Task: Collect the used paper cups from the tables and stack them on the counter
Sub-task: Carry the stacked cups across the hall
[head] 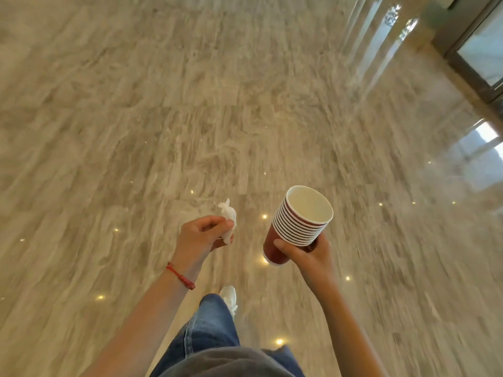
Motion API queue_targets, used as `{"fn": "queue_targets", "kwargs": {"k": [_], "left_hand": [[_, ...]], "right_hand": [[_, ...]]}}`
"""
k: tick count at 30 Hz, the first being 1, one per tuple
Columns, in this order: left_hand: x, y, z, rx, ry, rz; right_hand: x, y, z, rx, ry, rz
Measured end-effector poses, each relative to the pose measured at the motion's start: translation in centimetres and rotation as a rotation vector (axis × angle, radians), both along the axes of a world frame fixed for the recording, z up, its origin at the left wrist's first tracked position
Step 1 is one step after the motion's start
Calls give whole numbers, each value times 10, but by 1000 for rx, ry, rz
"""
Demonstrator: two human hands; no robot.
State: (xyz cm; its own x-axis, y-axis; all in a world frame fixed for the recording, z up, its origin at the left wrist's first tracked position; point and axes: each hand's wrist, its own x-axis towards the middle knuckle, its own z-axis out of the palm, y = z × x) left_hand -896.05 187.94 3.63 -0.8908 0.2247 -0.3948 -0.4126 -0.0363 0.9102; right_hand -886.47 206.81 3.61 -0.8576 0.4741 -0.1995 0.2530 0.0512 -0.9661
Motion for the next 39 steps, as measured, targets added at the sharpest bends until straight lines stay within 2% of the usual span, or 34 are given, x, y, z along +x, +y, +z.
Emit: {"fn": "queue_targets", "kwargs": {"k": [11,21,28,34,39], "left_hand": [[-234,140,7,-17,-10,-59],[-431,295,26,8,3,4],[-561,369,20,-1,-11,17],[-709,438,13,13,-14,-4],[-840,498,30,-1,3,-57]], "right_hand": [[-221,129,1,-4,-39,-42],[-437,295,21,5,8,15],[-566,370,17,21,11,32],[-710,433,12,7,10,10],[-833,492,21,-2,26,-33]]}}
